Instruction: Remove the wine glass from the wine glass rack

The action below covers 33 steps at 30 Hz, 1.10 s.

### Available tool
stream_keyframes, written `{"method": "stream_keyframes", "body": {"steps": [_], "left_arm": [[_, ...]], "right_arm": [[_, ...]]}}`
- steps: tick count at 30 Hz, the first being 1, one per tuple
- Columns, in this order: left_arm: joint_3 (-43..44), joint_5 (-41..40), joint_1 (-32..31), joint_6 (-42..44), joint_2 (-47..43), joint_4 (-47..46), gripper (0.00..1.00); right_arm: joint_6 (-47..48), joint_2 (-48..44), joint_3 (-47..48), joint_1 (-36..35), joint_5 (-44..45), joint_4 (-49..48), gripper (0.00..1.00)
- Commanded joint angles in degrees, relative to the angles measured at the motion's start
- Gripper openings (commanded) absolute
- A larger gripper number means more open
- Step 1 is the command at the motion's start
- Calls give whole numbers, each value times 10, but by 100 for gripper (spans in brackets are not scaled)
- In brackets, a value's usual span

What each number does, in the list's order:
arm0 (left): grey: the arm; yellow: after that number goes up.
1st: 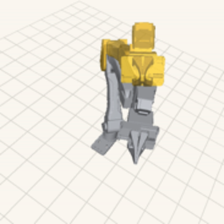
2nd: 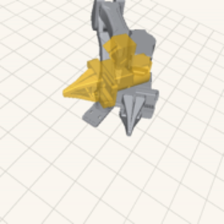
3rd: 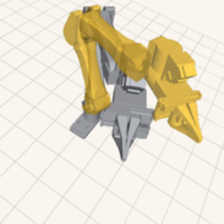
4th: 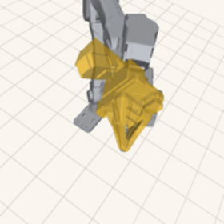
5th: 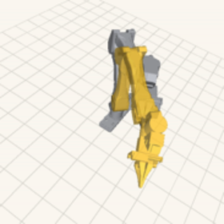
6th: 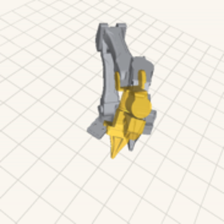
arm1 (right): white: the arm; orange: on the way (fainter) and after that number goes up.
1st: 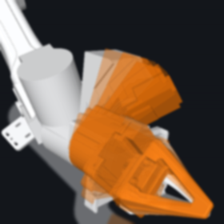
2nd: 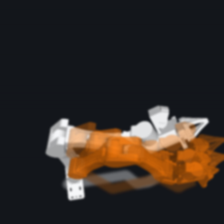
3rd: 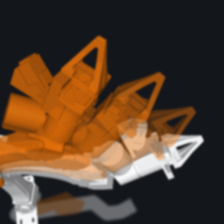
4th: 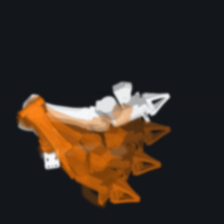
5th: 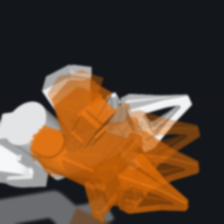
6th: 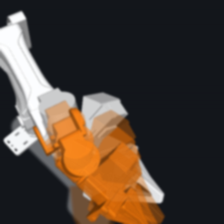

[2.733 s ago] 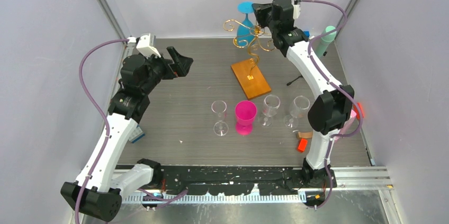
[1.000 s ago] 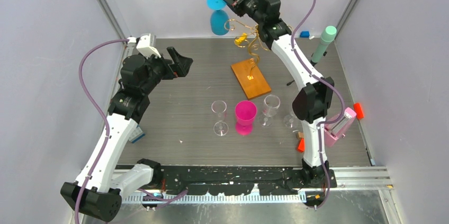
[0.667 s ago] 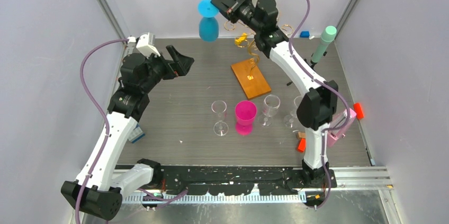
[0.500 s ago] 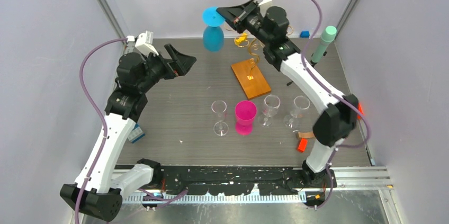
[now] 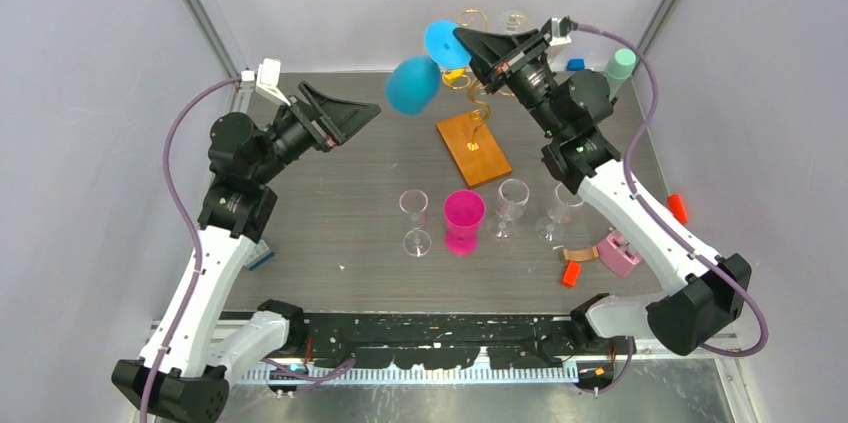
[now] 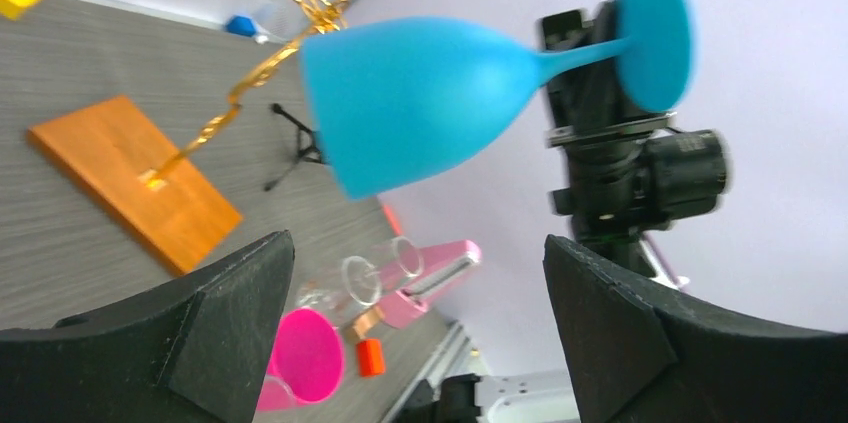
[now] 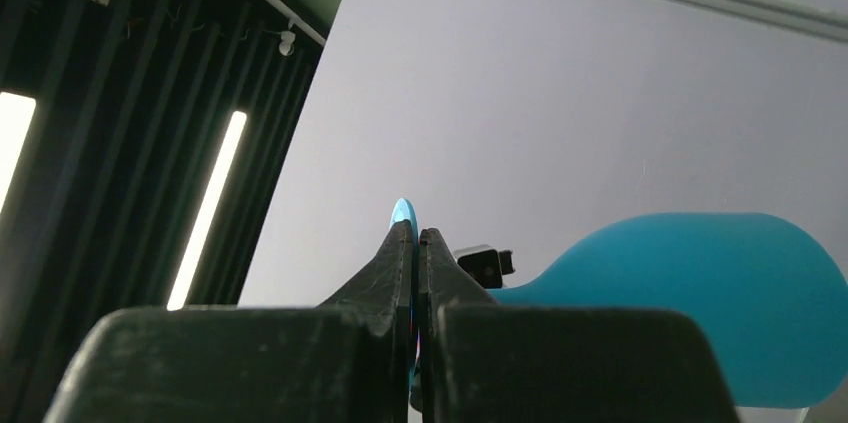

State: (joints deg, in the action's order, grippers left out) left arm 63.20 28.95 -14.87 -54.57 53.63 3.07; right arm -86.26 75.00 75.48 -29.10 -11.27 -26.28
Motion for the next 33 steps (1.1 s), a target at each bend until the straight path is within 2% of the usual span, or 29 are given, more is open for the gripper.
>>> {"method": "stream_keyframes", "body": {"steps": [1,7,10,17,21,25,30,33], "left_arm": [[-24,70,3,-119,4,-148,99],[-46,101,3,-213,25,-234,99],[-50,88,3,-202,19,-216,97],[-43,26,3,-130,-18,-119,97],[-43,19,3,-135,-19,-124,98],[-46,71,3,-204,0,-206,96],[-54,117,3,-334,16,-351,87],[-52,124,3,-364,9,-378,81]], "right_arm": [[-94,-30,-47,-10,19,-49,0],[-161,-41,-81,-19,14,-106,0],[-178,-42,-88,-20,14,-139,0],[-136,-74,-96,-20,35,-108,0],[-138,-80,-95,-22,34,-107,0],[-157,-73,-98,-29,29,-120,0],[-182,-60,-110,-33,28,-153,0],[-193,-55,-120,-33,34,-170,0]]}}
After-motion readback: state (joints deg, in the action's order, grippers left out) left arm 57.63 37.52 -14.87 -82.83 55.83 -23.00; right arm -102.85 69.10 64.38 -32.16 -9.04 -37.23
